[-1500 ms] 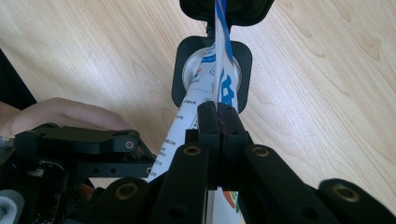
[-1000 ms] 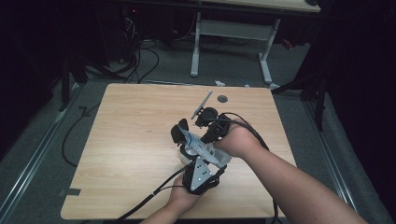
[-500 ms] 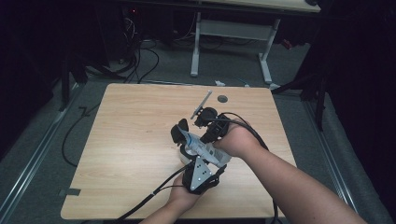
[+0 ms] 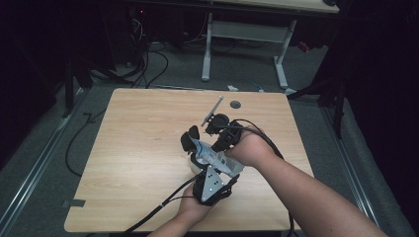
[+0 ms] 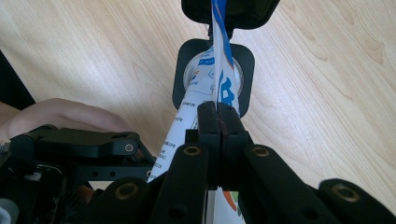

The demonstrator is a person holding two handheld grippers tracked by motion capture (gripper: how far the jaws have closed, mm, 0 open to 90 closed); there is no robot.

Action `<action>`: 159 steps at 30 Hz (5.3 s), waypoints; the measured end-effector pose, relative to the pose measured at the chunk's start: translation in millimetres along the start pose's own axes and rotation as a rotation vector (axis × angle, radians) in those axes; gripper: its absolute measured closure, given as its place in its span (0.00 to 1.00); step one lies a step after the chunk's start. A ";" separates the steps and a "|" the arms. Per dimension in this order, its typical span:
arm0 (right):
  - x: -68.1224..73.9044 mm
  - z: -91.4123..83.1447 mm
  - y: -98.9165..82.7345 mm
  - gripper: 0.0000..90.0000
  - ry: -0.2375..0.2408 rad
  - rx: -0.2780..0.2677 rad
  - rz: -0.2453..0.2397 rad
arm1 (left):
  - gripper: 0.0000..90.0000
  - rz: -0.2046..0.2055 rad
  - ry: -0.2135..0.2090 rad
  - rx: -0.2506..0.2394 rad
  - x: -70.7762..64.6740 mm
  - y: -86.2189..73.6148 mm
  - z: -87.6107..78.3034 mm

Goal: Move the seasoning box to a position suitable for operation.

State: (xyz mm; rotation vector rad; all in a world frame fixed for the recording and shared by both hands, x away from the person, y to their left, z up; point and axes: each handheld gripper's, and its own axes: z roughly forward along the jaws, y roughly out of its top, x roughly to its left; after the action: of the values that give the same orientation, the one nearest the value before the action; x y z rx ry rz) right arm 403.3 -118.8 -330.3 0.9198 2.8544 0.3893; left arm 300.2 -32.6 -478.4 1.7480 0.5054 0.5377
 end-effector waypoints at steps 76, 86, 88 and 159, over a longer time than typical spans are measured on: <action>0.3 3.0 -18.9 1.00 0.030 0.014 0.020 | 0.61 -0.032 -0.016 0.043 -4.8 -30.8 -3.8; -0.3 4.0 -21.8 1.00 0.035 0.004 0.021 | 0.61 -0.053 -0.016 0.063 -1.8 -35.8 -2.7; -1.0 3.0 -22.9 1.00 0.035 0.002 0.026 | 0.61 -0.055 -0.016 0.068 -0.9 -36.0 -2.5; -10.5 2.1 -49.6 1.00 0.026 -0.054 0.077 | 0.50 -0.133 0.126 0.099 84.3 -64.1 -92.0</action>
State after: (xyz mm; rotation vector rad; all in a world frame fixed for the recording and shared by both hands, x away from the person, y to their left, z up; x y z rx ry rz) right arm 384.6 -163.4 -345.7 1.0238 2.8236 0.4870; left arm 309.2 103.0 -513.2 1.7669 0.7425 0.5386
